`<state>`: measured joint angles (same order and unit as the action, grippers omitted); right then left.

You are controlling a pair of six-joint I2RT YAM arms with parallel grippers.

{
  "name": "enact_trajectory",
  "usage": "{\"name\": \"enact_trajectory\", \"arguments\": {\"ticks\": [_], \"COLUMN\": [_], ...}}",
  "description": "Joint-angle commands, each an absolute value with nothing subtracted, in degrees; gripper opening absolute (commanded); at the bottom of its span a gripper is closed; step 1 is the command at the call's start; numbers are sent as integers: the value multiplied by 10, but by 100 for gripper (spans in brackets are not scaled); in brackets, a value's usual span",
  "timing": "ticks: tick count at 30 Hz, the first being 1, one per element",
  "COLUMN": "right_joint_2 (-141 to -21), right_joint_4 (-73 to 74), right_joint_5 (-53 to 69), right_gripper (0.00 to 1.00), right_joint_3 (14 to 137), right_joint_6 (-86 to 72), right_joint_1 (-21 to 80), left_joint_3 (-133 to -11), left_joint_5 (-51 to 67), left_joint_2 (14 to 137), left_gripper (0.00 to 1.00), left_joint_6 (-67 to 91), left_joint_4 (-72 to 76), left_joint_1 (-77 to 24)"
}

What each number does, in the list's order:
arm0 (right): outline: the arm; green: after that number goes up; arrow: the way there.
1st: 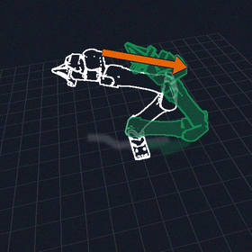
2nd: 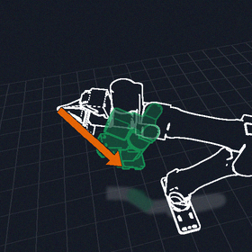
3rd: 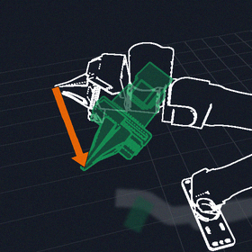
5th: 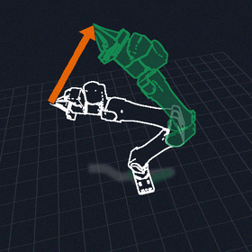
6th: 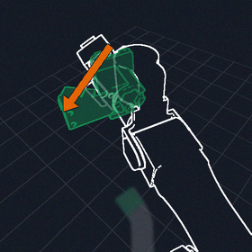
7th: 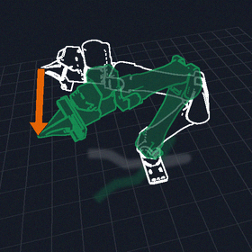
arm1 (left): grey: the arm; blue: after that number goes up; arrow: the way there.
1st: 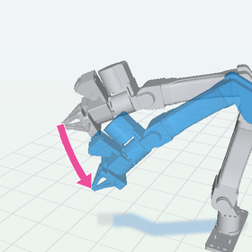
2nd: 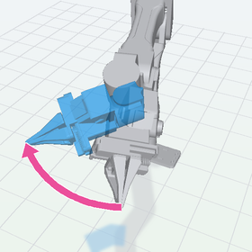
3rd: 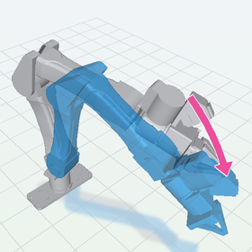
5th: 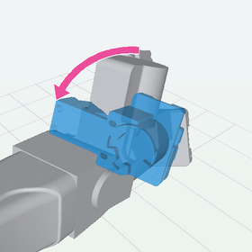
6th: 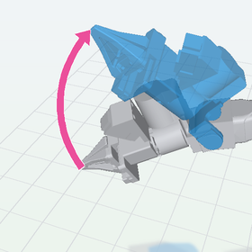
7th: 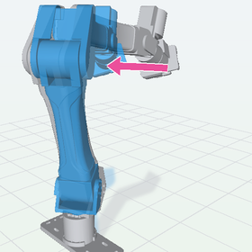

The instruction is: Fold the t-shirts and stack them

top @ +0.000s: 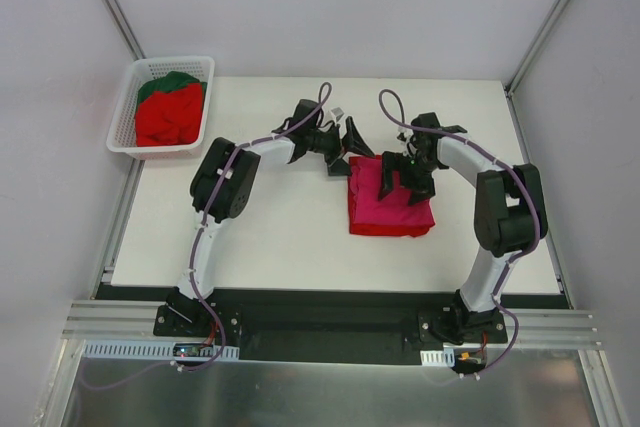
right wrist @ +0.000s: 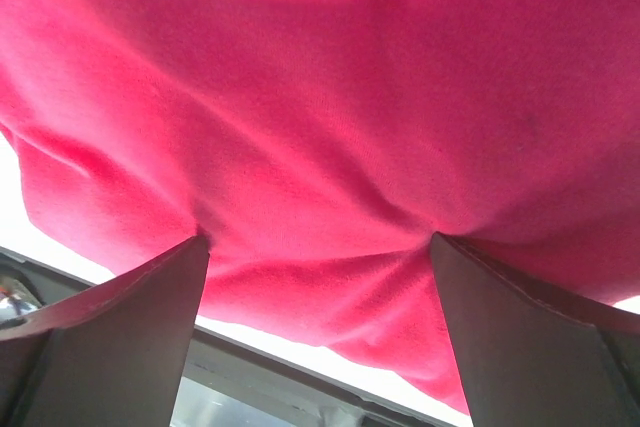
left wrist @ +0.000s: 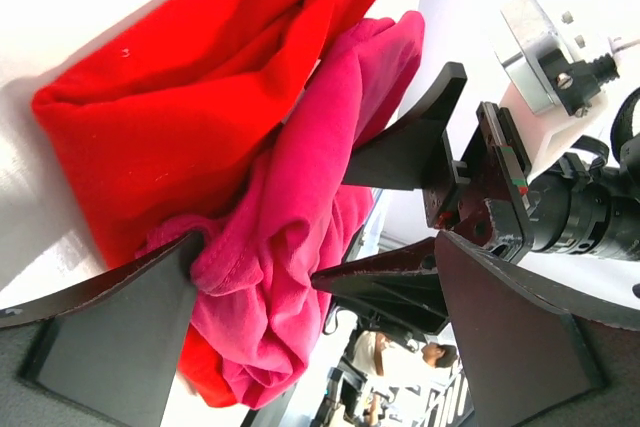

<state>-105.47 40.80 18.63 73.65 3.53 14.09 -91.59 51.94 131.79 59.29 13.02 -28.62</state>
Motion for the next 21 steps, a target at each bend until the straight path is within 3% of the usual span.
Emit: {"name": "enact_trajectory", "arguments": {"ticks": [1,21], "right_joint_2": [-1046,-1031], "right_joint_4": [392,359], "right_joint_5": [238,289], "right_gripper": [96,96], "right_joint_3": [729,717], "right_joint_6": [15,-9], "right_joint_1": [128,118], "left_joint_3": [-939,-968], "left_joint_5": [515,503], "left_joint_2": [1325,1352], "left_gripper": [99,100], "left_joint_6": [605,628], "left_joint_4": [153,156], "left_joint_1": [-300,-323]}}
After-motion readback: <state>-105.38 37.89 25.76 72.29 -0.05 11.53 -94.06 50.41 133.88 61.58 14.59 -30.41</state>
